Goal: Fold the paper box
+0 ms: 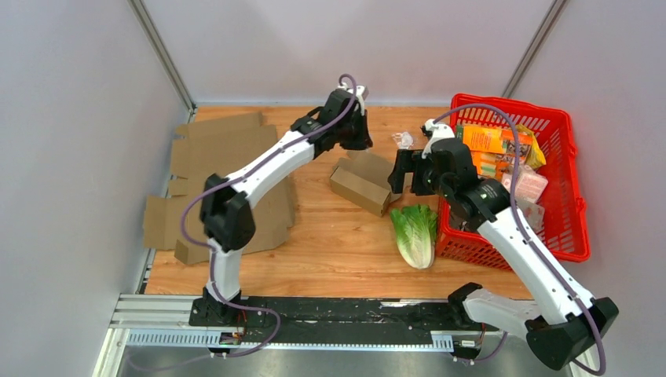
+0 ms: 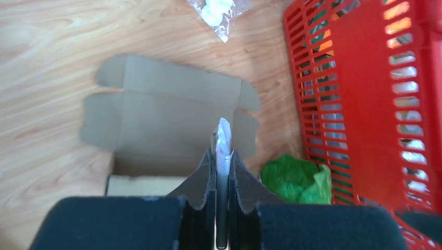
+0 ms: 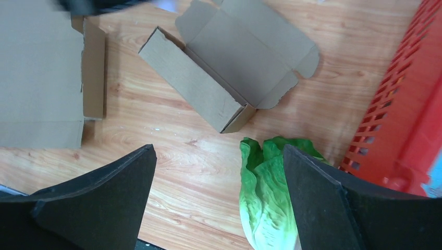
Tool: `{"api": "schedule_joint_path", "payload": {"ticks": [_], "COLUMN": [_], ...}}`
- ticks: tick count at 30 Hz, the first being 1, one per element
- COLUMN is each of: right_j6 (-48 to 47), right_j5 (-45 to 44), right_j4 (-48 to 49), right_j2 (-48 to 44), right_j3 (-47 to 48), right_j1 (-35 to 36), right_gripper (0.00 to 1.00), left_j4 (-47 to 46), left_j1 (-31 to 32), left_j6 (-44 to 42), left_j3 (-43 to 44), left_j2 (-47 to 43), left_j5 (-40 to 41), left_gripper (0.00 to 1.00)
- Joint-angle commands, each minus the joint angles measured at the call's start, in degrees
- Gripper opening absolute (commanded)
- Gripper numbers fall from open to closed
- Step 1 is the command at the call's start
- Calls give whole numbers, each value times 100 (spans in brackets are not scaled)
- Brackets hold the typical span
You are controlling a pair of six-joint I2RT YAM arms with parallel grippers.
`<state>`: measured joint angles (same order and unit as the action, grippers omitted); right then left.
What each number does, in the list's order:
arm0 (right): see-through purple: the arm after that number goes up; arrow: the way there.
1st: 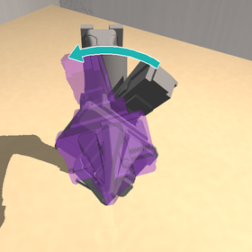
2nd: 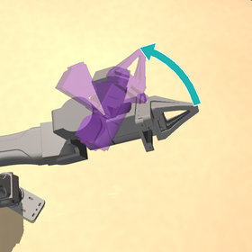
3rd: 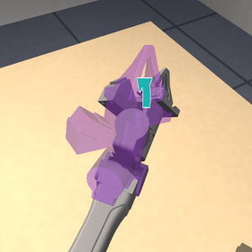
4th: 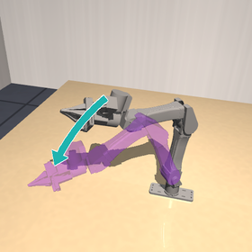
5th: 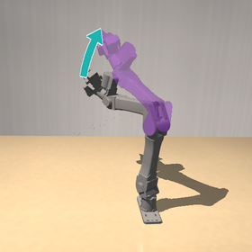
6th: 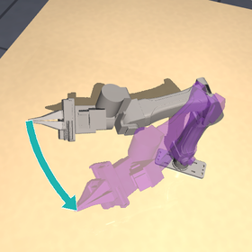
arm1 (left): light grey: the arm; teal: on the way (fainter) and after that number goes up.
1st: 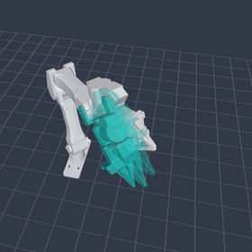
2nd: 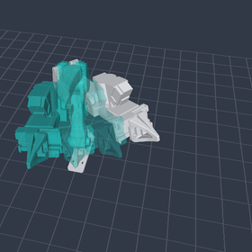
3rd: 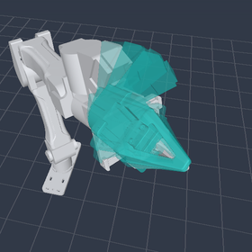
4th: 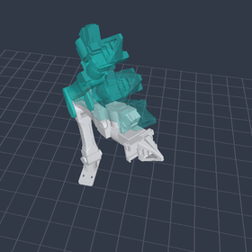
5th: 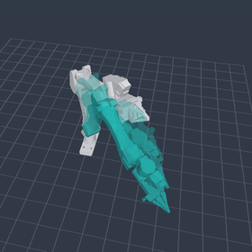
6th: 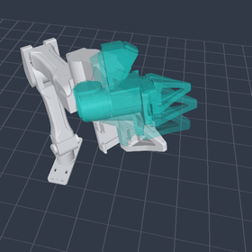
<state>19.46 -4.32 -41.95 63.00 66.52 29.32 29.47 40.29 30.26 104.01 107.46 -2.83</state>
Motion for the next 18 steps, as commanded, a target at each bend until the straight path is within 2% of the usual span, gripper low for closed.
{"api": "schedule_joint_path", "payload": {"ticks": [1, 3, 6, 10, 14, 17, 18], "right_j6": [-188, -189, -171, -127, -74, -57, -39], "right_j5": [-342, -412, -342, -149, -8, 53, 71], "right_j4": [-76, -59, -50, 99, 222, 310, 337], "right_j2": [-376, -403, -315, -262, -227, -122, -61], "right_j3": [-16, -60, -87, -157, -201, -236, -245], "right_j1": [-14, -14, -14, -14, -5, -14, -14], "right_gripper": [95, 95, 95, 95, 95, 95, 95], "left_j4": [137, 242, 445, 559, 604, 394, 262], "left_j1": [14, 14, 14, 14, 14, 22, 31], "left_j6": [129, 103, 103, -2, -55, -196, -222], "left_j3": [1076, 1558, 1824, 1825, 1518, 992, 607], "left_j2": [1256, 1575, 2006, 2305, 2210, 1832, 1701], "left_j5": [-736, -868, -807, -693, -727, -693, -684], "left_gripper": [6, 6, 7, 8, 8, 20, 30]}}
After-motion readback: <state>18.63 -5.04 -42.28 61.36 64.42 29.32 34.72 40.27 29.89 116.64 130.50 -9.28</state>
